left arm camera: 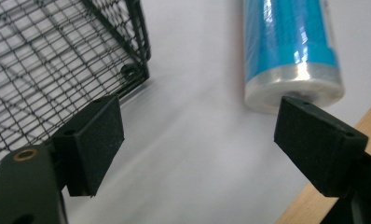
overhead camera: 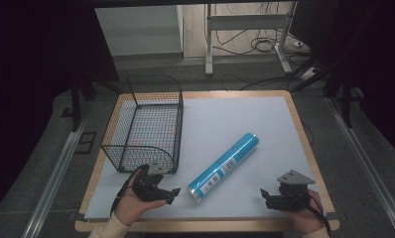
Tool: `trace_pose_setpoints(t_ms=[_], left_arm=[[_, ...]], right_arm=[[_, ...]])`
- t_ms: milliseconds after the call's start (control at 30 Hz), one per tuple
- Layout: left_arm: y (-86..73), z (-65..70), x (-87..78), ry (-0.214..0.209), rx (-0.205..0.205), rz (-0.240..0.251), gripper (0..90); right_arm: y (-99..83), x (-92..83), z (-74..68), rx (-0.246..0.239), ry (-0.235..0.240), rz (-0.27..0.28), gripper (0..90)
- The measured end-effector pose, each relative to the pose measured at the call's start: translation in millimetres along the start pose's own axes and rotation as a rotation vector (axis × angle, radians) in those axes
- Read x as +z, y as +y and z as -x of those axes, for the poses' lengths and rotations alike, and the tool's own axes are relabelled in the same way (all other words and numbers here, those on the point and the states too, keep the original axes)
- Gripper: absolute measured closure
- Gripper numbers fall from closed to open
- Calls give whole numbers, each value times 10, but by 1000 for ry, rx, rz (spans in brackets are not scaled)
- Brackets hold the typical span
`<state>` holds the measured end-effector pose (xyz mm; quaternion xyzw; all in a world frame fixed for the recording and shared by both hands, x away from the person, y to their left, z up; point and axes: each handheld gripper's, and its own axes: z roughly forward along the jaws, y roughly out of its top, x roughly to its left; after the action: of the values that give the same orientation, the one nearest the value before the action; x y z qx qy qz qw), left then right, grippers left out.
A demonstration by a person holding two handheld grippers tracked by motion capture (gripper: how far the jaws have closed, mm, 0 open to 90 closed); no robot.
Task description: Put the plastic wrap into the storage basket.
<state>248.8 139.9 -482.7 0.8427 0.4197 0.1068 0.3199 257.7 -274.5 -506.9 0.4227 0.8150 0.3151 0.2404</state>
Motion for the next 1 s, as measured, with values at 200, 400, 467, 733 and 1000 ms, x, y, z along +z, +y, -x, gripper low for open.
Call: trace_pose_setpoints(t_ms=[200,400,467,733,1000], left_arm=[[130,74,-76,-26,26,-15,154],[228,122,-76,-39,55,-24,154],[265,141,-72,-47,58,-20,154],[441,199,-33,-63,78,-25,153],[532,224,41,-72,84,-42,152]], right_arm=[[4,3,-11,-4,1,-4,86],[2,9,-7,-2,0,-6,87],[1,11,-8,-2,-1,-6,87],[2,4,-9,-3,-1,-6,87],[3,1,-12,-5,-4,1,88]])
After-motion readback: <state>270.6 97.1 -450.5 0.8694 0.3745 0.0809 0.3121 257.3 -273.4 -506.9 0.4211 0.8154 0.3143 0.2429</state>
